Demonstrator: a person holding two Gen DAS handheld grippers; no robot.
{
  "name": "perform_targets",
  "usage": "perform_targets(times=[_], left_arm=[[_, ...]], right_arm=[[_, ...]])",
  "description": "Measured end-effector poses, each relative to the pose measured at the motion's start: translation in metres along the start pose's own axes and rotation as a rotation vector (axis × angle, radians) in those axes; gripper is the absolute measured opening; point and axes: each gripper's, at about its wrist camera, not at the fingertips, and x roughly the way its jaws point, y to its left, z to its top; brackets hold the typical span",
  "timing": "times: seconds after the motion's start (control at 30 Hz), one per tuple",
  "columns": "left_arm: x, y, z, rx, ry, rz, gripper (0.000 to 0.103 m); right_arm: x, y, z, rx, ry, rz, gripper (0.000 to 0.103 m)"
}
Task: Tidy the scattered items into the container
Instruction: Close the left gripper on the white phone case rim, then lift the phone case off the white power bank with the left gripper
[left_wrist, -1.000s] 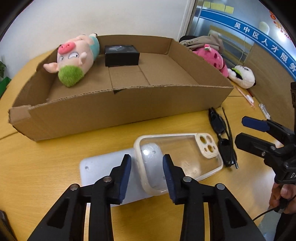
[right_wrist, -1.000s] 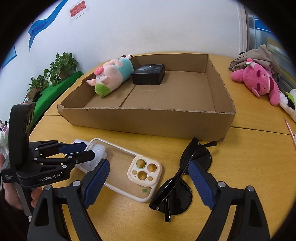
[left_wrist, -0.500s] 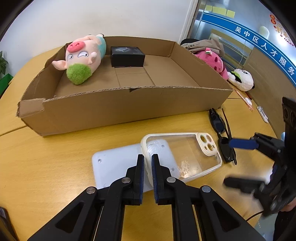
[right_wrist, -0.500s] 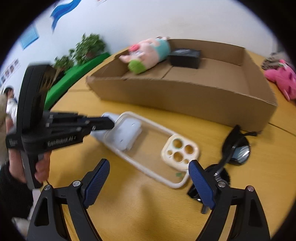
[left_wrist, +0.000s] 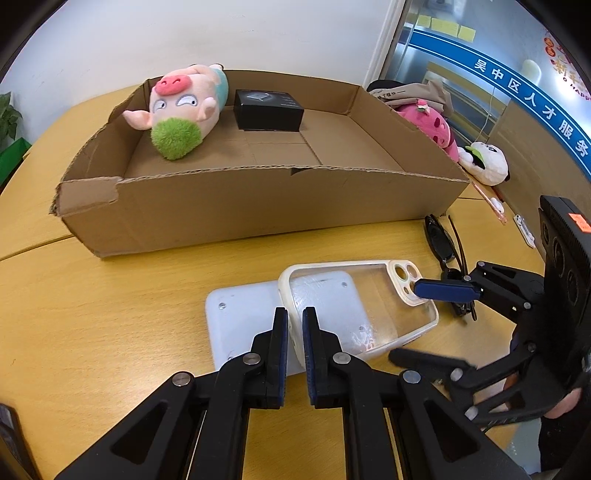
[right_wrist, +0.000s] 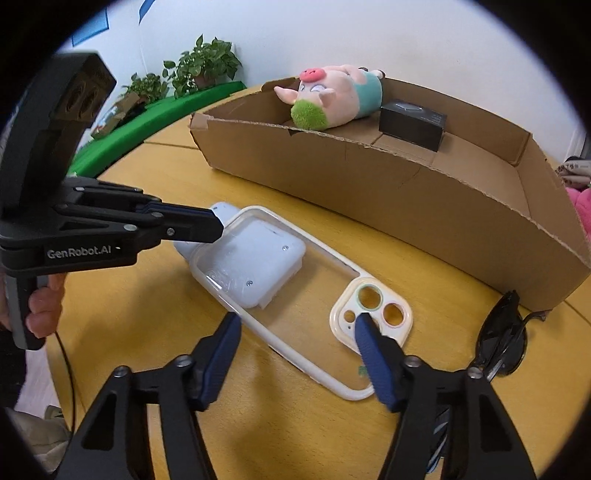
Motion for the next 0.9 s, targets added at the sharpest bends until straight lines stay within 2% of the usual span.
perform_targets(times=[0.07,0.1,0.17,0.23,0.3,0.33,0.37,0.43,0.5,0.57,0.6,0.73,0.77,0.83,0.9], left_arm=[[-0.002,0.003,-0.002,-0.006,0.001,-0.007,0.008],[-0.003,0.005,-0.003,-0.009,0.002,-0.013,0.008],[-0.005,0.008,-0.006,-0.014,0.005,-0.028,0.008],[-0.008,0.009,-0.01,-0.009,0.009,-0.04,0.008],[-0.012,0.01,-0.015,0.003,0.016,-0.052,0.008],[-0.014,0.009,-0.018,0.01,0.019,-0.057,0.008],[-0.015,0.009,-0.02,0.013,0.021,-0.061,0.01],[-0.016,0.011,-0.023,0.011,0.026,-0.069,0.018],[-0.016,0.013,-0.021,-0.001,0.022,-0.074,0.033],[-0.014,0.014,-0.017,-0.019,0.014,-0.088,0.058],[-0.012,0.015,-0.014,-0.024,0.012,-0.099,0.061],[-0.002,0.009,-0.007,-0.018,0.019,-0.135,0.062],[0.0,0.007,-0.005,-0.01,0.021,-0.138,0.061],[0.002,0.004,-0.003,0.004,0.022,-0.114,0.061],[0.002,0.004,-0.003,0.011,0.021,-0.085,0.053]], right_arm=[[-0.003,-0.003,-0.001,0.019,-0.011,0.023,0.023],[-0.003,-0.003,-0.001,0.03,-0.008,0.043,0.02],[-0.003,-0.001,-0.002,0.029,-0.009,0.069,0.02],[-0.005,0.005,-0.002,0.019,-0.01,0.119,0.025],[-0.008,0.012,-0.004,-0.001,-0.019,0.137,0.053],[-0.01,0.015,-0.004,-0.012,-0.024,0.135,0.076],[-0.013,0.015,-0.005,-0.006,-0.031,0.136,0.082],[-0.017,0.002,-0.004,0.062,-0.051,0.164,0.082],[-0.019,-0.017,-0.002,0.158,-0.063,0.197,0.082],[-0.015,-0.035,0.0,0.23,-0.054,0.204,0.082],[-0.012,-0.04,0.002,0.25,-0.04,0.206,0.082],[0.003,-0.05,0.007,0.305,-0.002,0.245,0.082],[0.005,-0.052,0.007,0.323,-0.012,0.265,0.088],[0.005,-0.056,0.007,0.358,-0.03,0.306,0.09],[0.004,-0.058,0.005,0.367,-0.049,0.341,0.09]])
